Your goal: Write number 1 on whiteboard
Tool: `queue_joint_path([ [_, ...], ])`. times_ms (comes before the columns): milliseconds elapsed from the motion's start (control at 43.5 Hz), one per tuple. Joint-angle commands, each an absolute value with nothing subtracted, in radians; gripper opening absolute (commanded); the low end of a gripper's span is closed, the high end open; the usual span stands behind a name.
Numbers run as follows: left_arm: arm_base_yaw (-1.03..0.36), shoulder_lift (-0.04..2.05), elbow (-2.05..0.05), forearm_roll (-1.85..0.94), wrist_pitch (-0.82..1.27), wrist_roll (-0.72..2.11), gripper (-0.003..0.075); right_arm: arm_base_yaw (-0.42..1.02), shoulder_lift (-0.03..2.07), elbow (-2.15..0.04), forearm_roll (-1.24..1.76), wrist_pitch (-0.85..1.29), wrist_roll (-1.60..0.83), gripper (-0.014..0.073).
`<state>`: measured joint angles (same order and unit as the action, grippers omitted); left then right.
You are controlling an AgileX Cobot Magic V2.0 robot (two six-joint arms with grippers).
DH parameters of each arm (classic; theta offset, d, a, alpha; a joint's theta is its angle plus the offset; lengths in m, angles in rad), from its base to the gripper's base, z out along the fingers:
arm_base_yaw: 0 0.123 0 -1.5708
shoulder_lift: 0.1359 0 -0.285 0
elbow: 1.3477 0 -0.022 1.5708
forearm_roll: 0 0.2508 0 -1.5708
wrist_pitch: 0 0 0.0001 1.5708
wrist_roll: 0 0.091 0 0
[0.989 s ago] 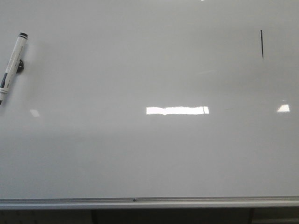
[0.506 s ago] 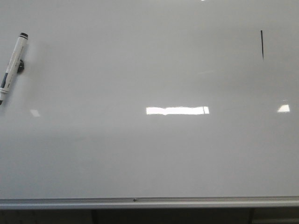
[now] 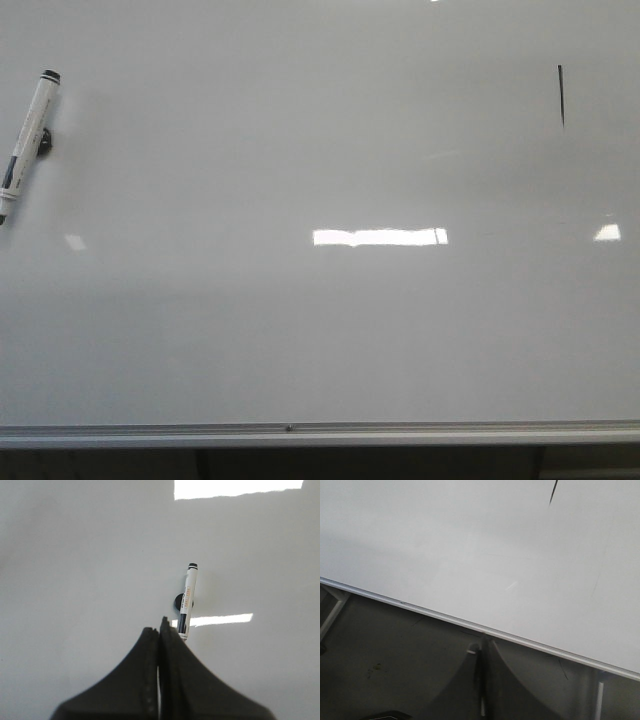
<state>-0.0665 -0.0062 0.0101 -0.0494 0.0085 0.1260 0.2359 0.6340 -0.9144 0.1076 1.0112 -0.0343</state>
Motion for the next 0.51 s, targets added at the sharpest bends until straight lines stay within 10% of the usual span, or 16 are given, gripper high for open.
queue_joint_path([
  [0, -0.066, -0.022, 0.032, -0.049, -0.072, 0.124, -0.002, 0.232, 0.634, -0.939, 0.111, 0.947, -0.04, -0.0068],
  [483, -0.066, -0.022, 0.032, -0.049, -0.072, 0.124, -0.002, 0.137, 0.524, -0.875, 0.106, 0.855, -0.04, -0.0068],
])
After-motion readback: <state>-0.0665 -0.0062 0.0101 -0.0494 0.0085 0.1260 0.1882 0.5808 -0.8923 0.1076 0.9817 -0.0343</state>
